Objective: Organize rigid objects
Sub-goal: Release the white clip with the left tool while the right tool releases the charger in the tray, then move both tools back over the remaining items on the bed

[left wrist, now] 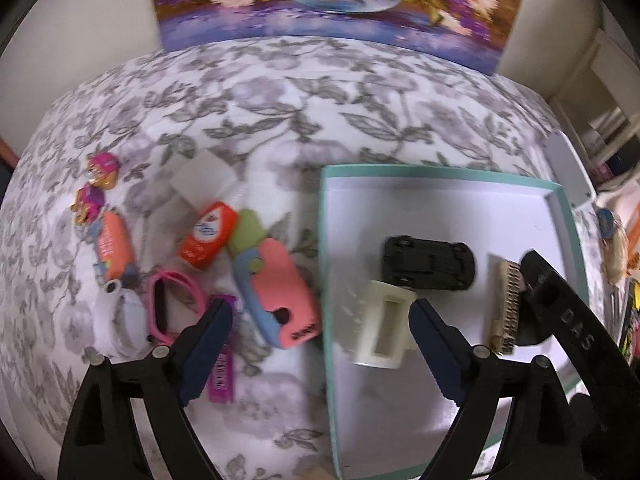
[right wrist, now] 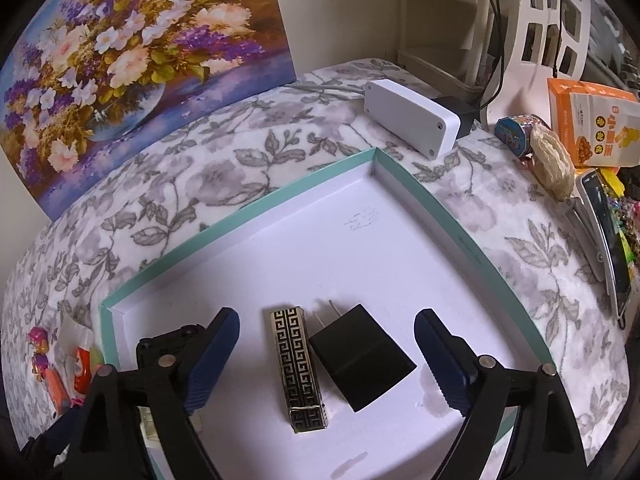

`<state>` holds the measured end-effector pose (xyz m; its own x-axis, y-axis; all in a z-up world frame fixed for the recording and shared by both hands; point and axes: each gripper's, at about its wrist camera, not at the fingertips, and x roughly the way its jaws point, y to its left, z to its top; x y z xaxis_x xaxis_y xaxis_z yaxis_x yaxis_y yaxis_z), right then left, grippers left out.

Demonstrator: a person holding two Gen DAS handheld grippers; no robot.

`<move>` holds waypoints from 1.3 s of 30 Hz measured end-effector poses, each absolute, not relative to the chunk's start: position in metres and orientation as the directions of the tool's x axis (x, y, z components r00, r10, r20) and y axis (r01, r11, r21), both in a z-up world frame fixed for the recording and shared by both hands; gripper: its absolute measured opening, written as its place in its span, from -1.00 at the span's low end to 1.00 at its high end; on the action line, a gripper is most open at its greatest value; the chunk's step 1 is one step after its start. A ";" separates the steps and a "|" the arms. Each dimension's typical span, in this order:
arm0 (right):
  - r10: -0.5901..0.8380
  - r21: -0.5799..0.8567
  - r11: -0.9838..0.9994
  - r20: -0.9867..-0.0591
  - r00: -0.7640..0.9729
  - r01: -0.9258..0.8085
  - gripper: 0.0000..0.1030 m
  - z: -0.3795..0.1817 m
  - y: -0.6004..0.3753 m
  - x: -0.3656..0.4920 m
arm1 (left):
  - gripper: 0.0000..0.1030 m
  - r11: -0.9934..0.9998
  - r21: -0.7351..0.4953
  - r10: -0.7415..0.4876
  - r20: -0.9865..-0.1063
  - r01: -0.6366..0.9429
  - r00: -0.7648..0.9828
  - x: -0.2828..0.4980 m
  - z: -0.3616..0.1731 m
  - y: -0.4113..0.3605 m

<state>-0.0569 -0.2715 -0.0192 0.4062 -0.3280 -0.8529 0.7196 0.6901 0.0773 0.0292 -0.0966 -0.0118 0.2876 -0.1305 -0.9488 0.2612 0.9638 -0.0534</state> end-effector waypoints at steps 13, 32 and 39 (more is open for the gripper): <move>-0.308 0.044 0.746 -0.862 0.402 0.665 1.00 -0.020 -0.252 -0.045 | 0.76 0.994 -0.021 -0.051 -0.953 0.103 0.299 0.049 -0.010 -0.047; -0.120 0.179 0.899 -0.776 0.619 0.399 1.00 0.021 -0.156 -0.022 | 0.76 0.994 -0.022 0.022 -0.912 -0.103 0.409 0.061 0.035 0.064; -0.024 0.206 0.928 -0.799 0.601 0.310 1.00 0.006 -0.127 -0.007 | 0.76 0.985 -0.056 0.013 -0.917 -0.162 0.398 0.063 0.032 0.097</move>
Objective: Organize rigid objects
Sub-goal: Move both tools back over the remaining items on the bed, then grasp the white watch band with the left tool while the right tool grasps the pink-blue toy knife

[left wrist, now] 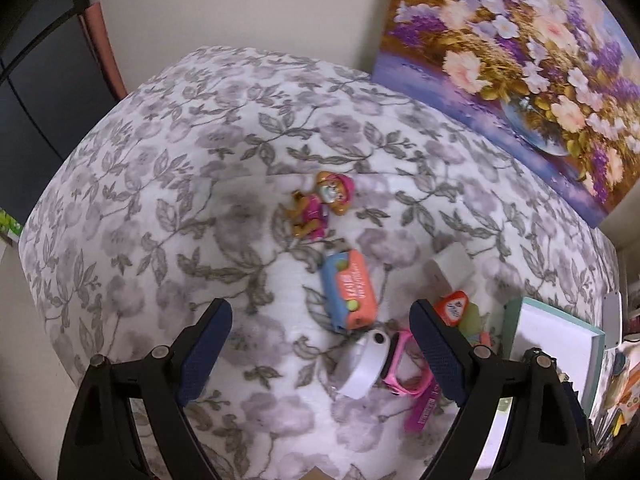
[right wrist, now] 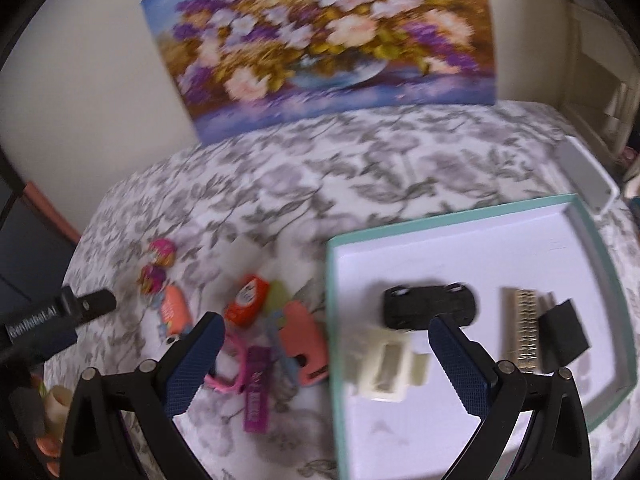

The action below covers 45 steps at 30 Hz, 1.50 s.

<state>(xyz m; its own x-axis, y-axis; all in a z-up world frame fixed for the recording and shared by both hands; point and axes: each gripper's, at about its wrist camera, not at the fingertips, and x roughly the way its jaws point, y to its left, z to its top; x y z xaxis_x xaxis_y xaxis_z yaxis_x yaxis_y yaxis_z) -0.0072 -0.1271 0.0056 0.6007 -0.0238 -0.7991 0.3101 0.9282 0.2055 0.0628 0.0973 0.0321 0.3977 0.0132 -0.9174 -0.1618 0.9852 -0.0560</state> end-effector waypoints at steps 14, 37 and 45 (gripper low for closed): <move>0.080 0.228 0.949 -0.841 0.535 0.217 0.48 -0.030 -0.104 0.017 | 0.76 0.980 -0.097 -0.055 -0.971 -0.172 0.234 0.070 -0.025 0.090; 0.100 0.208 0.965 -0.852 0.514 0.157 0.05 -0.041 -0.096 0.032 | -0.15 0.987 -0.116 -0.096 -0.981 -0.115 0.169 0.071 -0.049 0.071; 0.056 0.148 0.979 -0.856 0.514 0.140 0.04 -0.046 -0.091 0.040 | -0.50 0.986 -0.121 -0.100 -0.980 -0.117 0.174 0.072 -0.049 0.070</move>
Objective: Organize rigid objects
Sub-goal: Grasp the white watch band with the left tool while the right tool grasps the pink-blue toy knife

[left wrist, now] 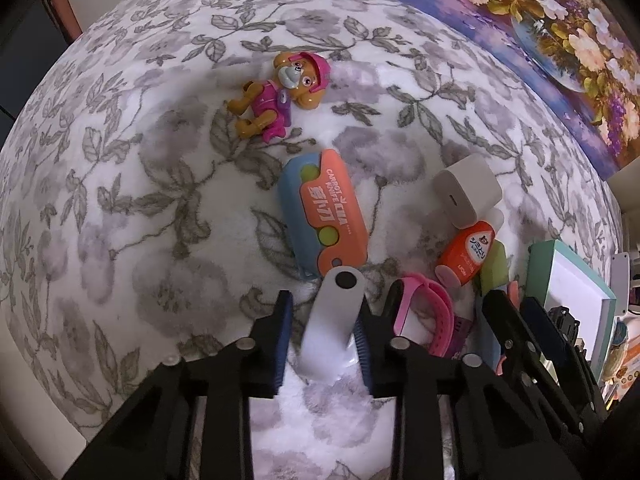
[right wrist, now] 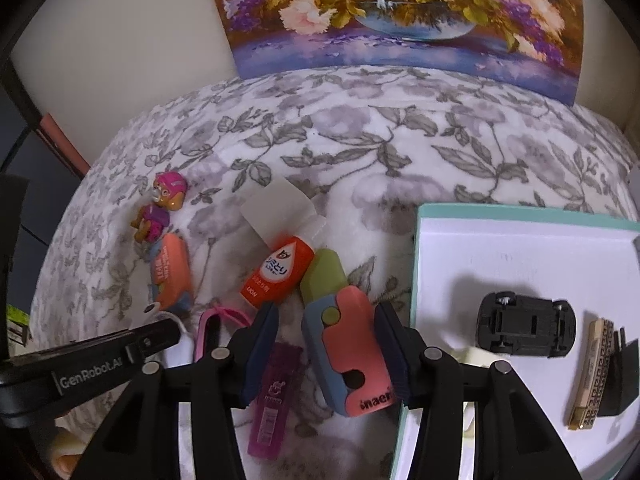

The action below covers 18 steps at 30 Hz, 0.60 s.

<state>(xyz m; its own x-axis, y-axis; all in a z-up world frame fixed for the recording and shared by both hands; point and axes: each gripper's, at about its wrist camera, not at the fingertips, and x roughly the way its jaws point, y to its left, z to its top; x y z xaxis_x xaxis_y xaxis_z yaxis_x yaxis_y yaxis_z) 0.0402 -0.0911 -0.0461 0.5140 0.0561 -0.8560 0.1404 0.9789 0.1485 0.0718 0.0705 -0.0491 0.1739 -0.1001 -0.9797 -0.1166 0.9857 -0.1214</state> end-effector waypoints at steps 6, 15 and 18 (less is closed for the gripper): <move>0.053 0.134 0.983 -0.858 0.512 0.123 0.05 -0.050 -0.089 0.047 | -0.51 0.987 -0.116 -0.095 -0.979 -0.110 0.178 0.073 -0.048 0.071; 0.072 0.141 0.984 -0.875 0.478 0.111 0.05 -0.055 -0.088 0.049 | -0.52 0.985 -0.123 -0.101 -0.979 -0.122 0.177 0.073 -0.049 0.072; 0.094 0.158 0.982 -0.889 0.447 0.108 0.05 -0.059 -0.087 0.046 | -0.52 0.985 -0.123 -0.100 -0.979 -0.123 0.177 0.073 -0.049 0.073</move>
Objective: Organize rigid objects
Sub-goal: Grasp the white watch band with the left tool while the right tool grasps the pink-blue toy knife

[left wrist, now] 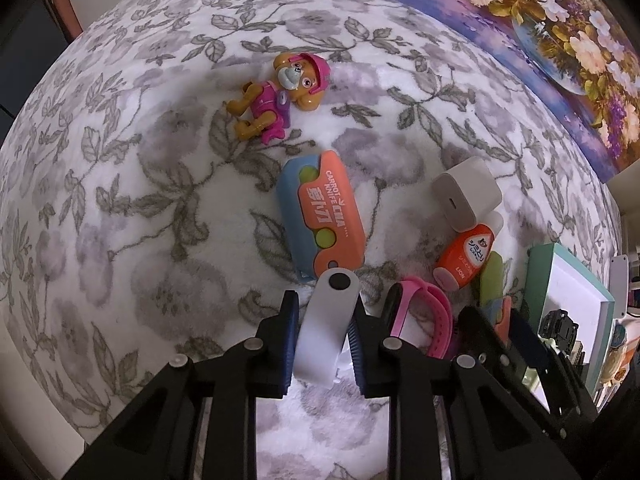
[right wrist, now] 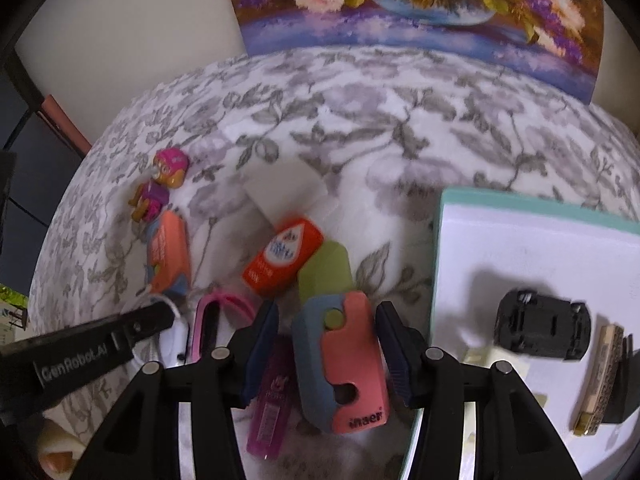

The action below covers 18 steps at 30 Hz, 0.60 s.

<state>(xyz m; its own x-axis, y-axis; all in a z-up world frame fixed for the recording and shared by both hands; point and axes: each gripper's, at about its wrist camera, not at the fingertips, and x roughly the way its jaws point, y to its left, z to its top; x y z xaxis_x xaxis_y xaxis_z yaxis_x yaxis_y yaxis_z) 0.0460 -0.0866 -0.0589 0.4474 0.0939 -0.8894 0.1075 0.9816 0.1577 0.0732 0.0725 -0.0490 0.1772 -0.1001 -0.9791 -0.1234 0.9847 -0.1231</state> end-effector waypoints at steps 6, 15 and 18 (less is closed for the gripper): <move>0.061 0.117 0.987 -0.909 0.413 0.111 0.04 -0.060 -0.081 0.042 | -0.52 0.985 -0.121 -0.099 -0.979 -0.121 0.176 0.073 -0.051 0.072; 0.080 0.137 0.984 -0.911 0.404 0.115 0.00 -0.064 -0.080 0.040 | -0.52 0.988 -0.118 -0.100 -0.980 -0.102 0.171 0.075 -0.054 0.066; 0.105 0.170 0.977 -0.908 0.406 0.128 -0.12 -0.064 -0.082 0.040 | -0.52 0.988 -0.116 -0.097 -0.980 -0.102 0.175 0.075 -0.053 0.065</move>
